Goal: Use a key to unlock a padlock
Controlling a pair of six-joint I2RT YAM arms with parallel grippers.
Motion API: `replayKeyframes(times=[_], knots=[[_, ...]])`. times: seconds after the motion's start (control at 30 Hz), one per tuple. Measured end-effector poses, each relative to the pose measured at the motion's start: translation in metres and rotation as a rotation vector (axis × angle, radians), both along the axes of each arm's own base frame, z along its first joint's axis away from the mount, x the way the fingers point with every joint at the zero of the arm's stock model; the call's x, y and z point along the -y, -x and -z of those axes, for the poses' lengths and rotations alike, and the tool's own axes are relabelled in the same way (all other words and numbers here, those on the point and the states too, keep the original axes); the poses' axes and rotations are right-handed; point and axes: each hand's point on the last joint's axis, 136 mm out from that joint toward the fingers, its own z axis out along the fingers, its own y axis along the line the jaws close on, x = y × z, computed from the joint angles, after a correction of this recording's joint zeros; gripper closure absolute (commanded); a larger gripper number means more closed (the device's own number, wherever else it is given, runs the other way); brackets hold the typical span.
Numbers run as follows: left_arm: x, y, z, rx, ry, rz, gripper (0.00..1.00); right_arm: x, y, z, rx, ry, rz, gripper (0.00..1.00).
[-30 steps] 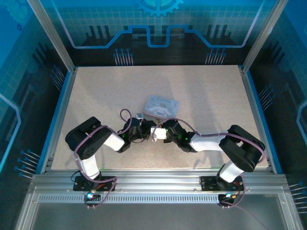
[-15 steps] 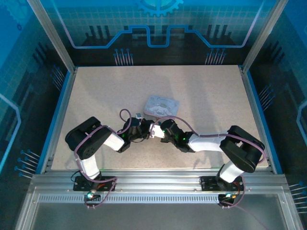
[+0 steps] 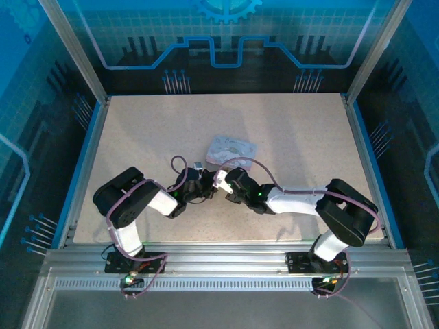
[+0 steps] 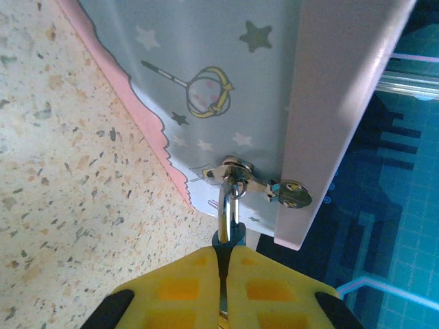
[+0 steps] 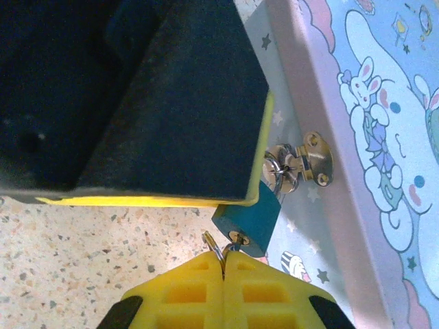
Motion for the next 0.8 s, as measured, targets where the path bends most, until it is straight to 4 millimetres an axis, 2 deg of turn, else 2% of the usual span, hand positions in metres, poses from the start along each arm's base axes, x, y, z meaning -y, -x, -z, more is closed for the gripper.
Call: replayKeyframes(times=[0.33,0.63,0.8], knots=[[-0.001,0.000,0.002,0.006,-0.020,0.002,0.91,-0.001,0.001,0.008,-0.099,-0.215,0.094,1.00],[-0.004,0.003,0.007,0.013,-0.060,0.011,0.65,-0.005,0.003,0.013,-0.174,-0.346,0.133,1.00],[-0.018,0.011,0.001,0.012,-0.109,0.014,0.48,-0.007,0.005,0.018,-0.219,-0.409,0.149,1.00]])
